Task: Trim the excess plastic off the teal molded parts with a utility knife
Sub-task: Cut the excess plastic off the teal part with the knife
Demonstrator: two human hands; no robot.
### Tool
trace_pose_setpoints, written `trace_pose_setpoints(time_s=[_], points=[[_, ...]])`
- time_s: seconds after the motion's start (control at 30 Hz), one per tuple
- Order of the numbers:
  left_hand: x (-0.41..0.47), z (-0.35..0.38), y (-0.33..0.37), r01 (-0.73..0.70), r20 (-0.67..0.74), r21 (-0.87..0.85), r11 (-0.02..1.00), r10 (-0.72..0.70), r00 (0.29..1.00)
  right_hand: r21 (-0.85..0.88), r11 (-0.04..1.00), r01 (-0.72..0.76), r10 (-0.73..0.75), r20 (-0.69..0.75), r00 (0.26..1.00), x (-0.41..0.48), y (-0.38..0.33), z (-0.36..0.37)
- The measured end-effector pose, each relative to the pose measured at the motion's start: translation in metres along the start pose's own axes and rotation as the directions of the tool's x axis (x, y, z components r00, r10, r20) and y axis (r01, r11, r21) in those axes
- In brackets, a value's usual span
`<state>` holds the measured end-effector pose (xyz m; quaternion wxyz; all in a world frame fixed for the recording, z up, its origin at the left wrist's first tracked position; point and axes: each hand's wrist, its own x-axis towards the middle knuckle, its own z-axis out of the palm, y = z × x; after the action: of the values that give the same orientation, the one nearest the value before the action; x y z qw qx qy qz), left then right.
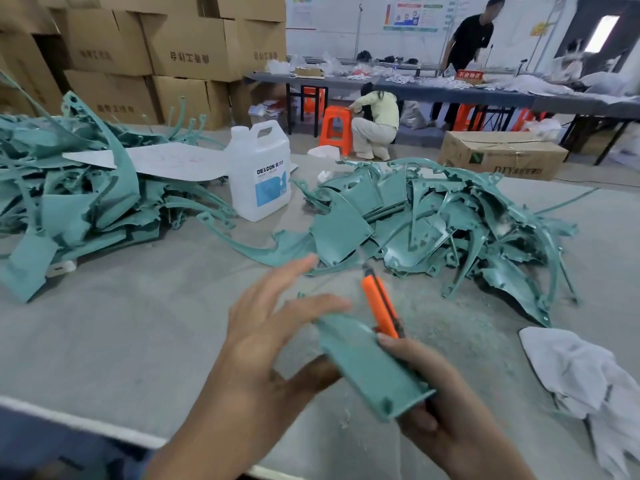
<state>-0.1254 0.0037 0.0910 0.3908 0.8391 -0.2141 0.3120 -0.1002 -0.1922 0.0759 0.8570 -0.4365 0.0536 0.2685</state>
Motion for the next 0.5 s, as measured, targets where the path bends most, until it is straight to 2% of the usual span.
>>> trace_pose_setpoints(time_s=[0.07,0.13,0.2,0.27,0.37,0.5], points=[[0.013,-0.001,0.006,-0.062,0.062,-0.021,0.998,0.063,0.996,-0.004,1.000,-0.024,0.024,0.023,0.999,0.002,0.013,0.001],[0.022,-0.003,0.002,-0.071,0.149,-0.010,0.997,0.071,0.986,-0.071,0.997,0.005,-0.016,-0.143,0.990,0.009,0.020,-0.008],[0.027,-0.007,-0.016,-0.009,0.199,0.011,1.000,0.006,0.980,-0.179,0.983,0.030,-0.089,-0.330,0.940,0.013,0.023,-0.027],[0.030,-0.004,-0.043,0.085,0.224,0.045,0.995,-0.093,0.970,-0.362,0.931,0.049,-0.200,-0.393,0.898,0.011,0.026,-0.048],[0.028,0.019,-0.084,0.197,0.277,0.109,0.974,-0.220,0.935,-0.685,0.726,0.062,-0.371,-0.315,0.874,0.000,0.034,-0.067],[0.013,0.052,-0.119,0.235,0.252,0.168,0.957,-0.272,0.929,-0.906,0.422,-0.037,-0.448,-0.244,0.860,-0.001,0.044,-0.080]])
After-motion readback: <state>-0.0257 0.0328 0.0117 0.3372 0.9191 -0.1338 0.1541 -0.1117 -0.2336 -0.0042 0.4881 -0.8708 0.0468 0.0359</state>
